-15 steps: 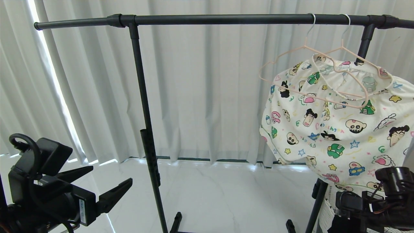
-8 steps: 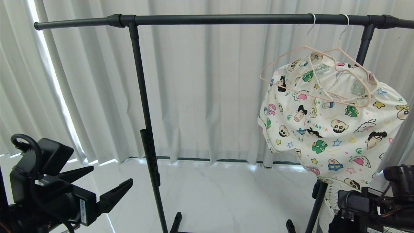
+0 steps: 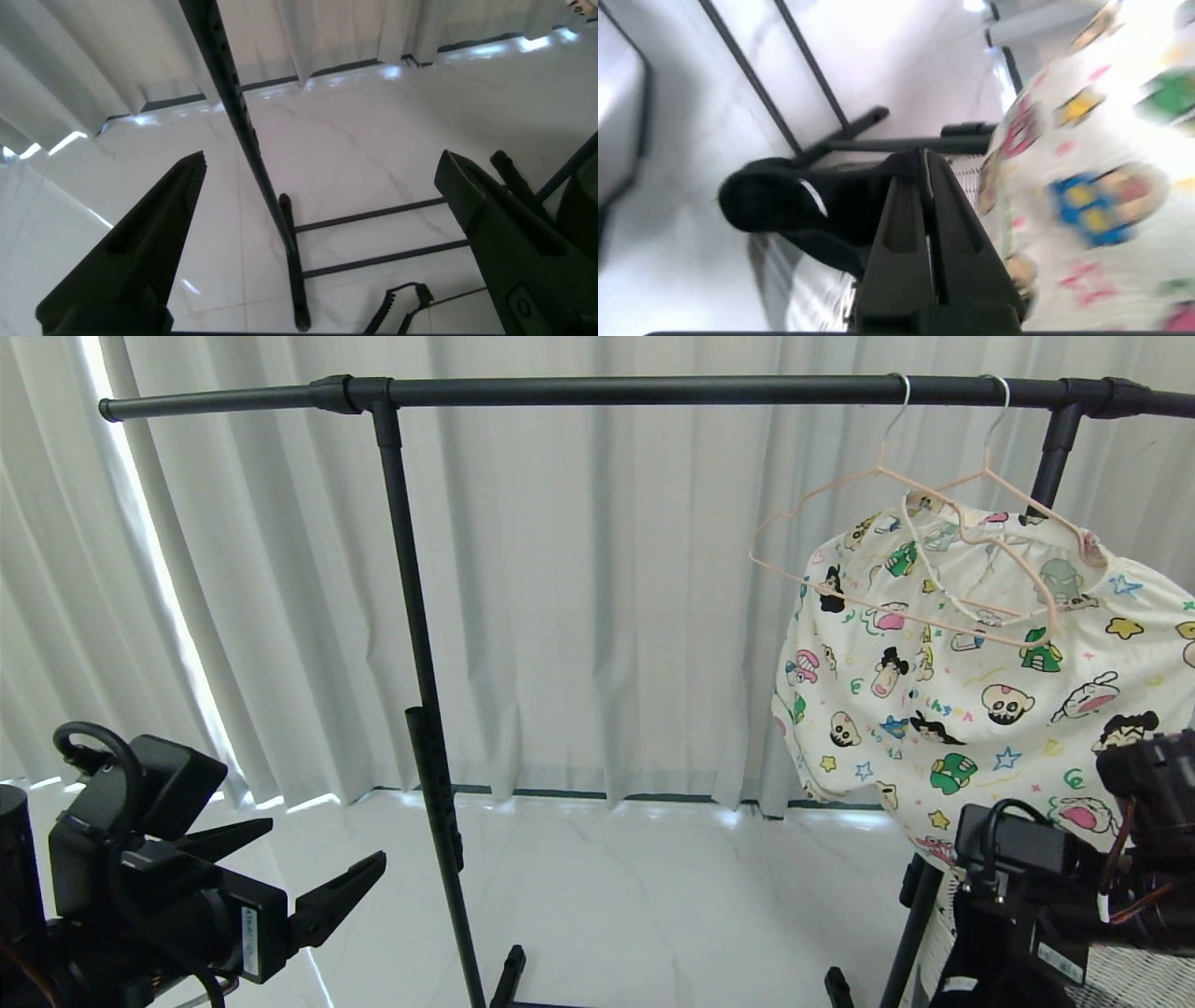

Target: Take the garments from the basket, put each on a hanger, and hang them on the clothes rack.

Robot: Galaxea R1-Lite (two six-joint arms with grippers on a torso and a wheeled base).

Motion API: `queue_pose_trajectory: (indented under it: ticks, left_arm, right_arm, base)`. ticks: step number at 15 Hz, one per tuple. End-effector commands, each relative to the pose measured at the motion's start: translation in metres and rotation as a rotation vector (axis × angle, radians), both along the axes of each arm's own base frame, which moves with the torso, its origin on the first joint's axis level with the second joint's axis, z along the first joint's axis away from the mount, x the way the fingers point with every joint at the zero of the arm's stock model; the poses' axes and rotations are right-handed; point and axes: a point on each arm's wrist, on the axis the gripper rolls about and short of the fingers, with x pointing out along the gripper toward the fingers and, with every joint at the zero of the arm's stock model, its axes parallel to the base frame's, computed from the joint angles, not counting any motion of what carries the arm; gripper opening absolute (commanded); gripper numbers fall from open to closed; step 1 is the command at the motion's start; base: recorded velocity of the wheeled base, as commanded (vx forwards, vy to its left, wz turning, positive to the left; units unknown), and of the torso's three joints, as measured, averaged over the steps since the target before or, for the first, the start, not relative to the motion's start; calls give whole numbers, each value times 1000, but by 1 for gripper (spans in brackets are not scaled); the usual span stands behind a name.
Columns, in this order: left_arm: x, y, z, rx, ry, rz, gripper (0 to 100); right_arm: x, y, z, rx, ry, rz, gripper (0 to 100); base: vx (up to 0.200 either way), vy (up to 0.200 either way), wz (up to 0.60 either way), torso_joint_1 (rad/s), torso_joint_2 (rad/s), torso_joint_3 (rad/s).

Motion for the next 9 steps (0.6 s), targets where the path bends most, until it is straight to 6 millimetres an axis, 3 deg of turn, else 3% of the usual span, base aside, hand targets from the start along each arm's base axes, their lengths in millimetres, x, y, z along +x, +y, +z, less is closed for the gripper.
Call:
queue_pose_trajectory:
  ticks: [1,4,7,9]
  left_arm:
    - [3,-1,-1,3,10,0,100]
    - [3,-1,-2,6,17,-3,100]
    - [2,-3,-2,3,15,-17,100]
    - [-1,-11,-2,0,14,-73,100]
  right_arm:
    - [0,9,46,67,-94,3,0]
    - [5,15,70,117,-102,-17,0]
    - [6,35,89,201,-73,-10,0]
    - [13,50,99,249,-70,0,0]
  base:
    - [-200,0,0,17,2,-2]
    - [-200,0,0,1,4,7]
    - [-200,0,0,2,-1,1]
    - [0,0,0,0,0,0]
